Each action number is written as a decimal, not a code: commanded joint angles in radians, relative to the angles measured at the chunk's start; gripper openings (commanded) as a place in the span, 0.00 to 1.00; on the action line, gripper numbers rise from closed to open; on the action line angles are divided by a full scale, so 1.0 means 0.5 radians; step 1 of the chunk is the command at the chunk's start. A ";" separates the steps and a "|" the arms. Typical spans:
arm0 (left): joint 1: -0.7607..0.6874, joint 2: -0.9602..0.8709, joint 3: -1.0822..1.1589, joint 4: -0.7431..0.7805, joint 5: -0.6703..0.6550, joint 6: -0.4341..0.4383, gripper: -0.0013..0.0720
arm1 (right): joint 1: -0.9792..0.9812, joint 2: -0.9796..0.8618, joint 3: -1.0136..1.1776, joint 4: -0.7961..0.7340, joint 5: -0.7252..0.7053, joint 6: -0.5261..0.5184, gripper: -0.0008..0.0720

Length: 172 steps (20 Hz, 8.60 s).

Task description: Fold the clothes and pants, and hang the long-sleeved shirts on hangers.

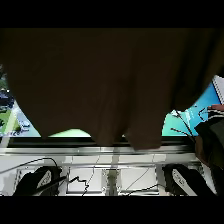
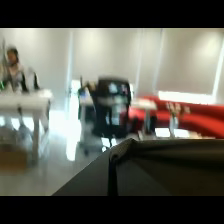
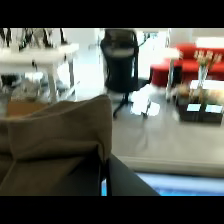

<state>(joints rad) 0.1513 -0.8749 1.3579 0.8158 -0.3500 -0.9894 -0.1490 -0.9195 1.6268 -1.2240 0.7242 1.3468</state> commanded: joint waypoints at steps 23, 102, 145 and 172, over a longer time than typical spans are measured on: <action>0.316 -1.221 0.001 -0.262 -0.851 -0.033 0.57 | -0.065 -1.295 0.000 -0.215 0.555 0.081 0.24; 0.272 -0.383 -1.151 -0.318 -1.373 0.439 0.03 | -0.478 -0.346 -2.107 1.086 0.888 -0.794 0.04; 0.017 -1.111 -0.449 -0.156 -0.574 0.280 0.03 | 0.160 -1.517 -0.126 0.382 0.563 0.111 0.04; 0.435 -0.634 -0.267 0.516 -1.962 -0.155 0.03 | -0.008 -0.729 -0.555 -0.367 1.393 0.163 0.39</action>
<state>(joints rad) 0.3195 -1.2747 1.2381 1.0737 -1.2835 -1.0588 -0.1211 -1.4284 1.4696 -1.4033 1.3968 1.4227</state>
